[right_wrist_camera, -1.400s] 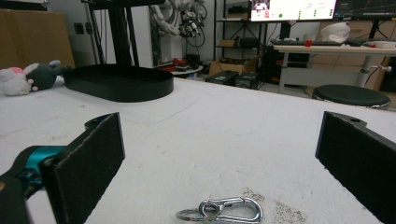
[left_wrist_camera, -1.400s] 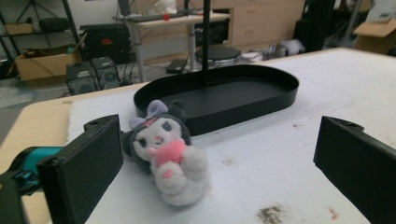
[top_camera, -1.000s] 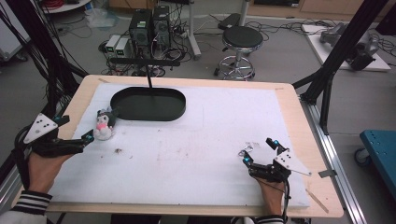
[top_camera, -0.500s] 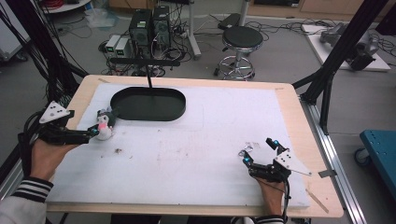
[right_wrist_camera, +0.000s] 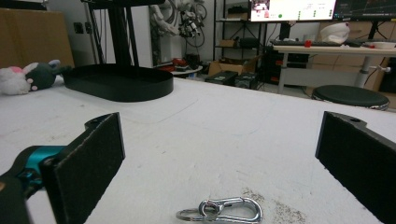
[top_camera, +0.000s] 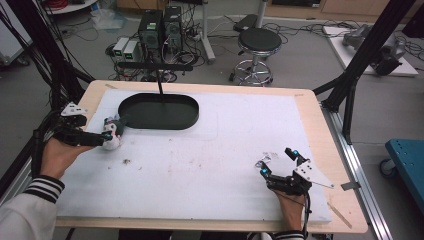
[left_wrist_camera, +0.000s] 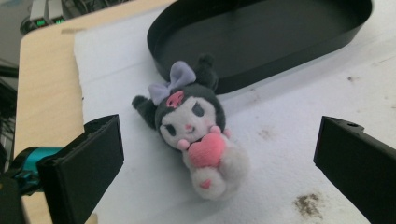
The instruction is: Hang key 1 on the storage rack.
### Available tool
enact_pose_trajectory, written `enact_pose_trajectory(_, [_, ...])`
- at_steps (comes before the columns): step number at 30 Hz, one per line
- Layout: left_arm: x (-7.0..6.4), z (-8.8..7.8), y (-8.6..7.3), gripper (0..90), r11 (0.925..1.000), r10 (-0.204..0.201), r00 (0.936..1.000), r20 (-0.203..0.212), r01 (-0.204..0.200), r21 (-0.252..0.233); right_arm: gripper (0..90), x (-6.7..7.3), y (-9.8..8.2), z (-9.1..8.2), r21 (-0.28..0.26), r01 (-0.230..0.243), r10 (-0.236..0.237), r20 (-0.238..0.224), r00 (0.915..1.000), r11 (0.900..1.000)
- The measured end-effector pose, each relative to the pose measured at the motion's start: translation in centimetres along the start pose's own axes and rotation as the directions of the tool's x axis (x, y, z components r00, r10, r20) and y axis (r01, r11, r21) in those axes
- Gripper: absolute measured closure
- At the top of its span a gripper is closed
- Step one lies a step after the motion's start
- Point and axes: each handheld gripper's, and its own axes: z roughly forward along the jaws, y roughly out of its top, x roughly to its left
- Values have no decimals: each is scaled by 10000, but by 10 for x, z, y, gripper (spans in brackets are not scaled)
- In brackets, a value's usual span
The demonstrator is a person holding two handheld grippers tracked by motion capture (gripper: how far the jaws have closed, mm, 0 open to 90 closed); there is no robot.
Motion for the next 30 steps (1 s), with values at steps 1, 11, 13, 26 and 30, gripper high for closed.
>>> enact_pose_trajectory(1, [1, 2, 1, 20, 9996, -89, 9999, -56, 91, 249, 5, 0, 0, 0, -6, -31, 31, -14, 10000, 10000])
enact_pose_trajectory(11, [7, 25, 1, 20, 9906, -798, 9968, 100, 782, 1122, 6, 0, 0, 0, -9, -16, 16, 6, 10000, 10000])
enact_pose_trajectory(13, [7, 28, 1, 20, 9884, -825, 9964, 183, 795, 1291, 6, 0, 0, 0, -7, 20, -20, 9, 10000, 10000])
enact_pose_trajectory(26, [2, 53, -3, 20, 9721, -715, 9973, 149, 663, 2251, 5, 0, 0, 0, -16, -29, 29, -5, 10000, 10000])
enact_pose_trajectory(30, [2, 57, -3, 20, 9693, -827, 9965, 113, 778, 2335, 5, 0, 0, 0, -12, -27, 27, -15, 10000, 10000])
